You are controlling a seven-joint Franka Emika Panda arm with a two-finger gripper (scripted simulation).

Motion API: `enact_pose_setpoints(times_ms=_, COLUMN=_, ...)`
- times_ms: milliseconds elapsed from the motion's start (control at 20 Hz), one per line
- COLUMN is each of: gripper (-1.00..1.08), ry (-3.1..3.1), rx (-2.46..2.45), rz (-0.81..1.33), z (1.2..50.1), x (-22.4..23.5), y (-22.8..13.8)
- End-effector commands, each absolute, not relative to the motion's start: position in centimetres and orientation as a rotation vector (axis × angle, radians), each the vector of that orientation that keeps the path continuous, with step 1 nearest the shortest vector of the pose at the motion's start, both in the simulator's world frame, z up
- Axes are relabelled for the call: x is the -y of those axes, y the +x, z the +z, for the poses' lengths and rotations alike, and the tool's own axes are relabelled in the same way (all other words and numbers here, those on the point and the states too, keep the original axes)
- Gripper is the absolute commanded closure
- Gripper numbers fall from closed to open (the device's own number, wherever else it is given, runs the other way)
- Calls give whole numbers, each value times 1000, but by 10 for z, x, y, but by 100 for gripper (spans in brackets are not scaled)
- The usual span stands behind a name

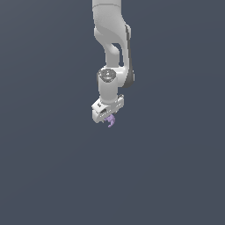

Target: Pick up the object and move it to a goal position.

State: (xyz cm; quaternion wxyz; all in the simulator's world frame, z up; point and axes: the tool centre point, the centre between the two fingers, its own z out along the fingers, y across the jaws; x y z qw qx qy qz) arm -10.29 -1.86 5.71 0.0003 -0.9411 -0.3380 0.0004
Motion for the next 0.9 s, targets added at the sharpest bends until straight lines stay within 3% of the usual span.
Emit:
enact_pose_setpoints(times_ms=0, gripper=-92, ry=-2956, rx=1063, rz=0, z=49, x=19, y=-103)
enact_pose_setpoints(times_ms=200, gripper=-92, ry=-2956, rx=1064, rz=0, z=45, x=19, y=-102)
enact_pose_setpoints(times_ms=250, gripper=108, ry=-2956, rx=1064, rz=0, z=45, x=19, y=-102)
enact_pose_setpoints(times_ms=850, gripper=108, ry=-2956, rx=1064, rz=-1, z=47, x=19, y=-102)
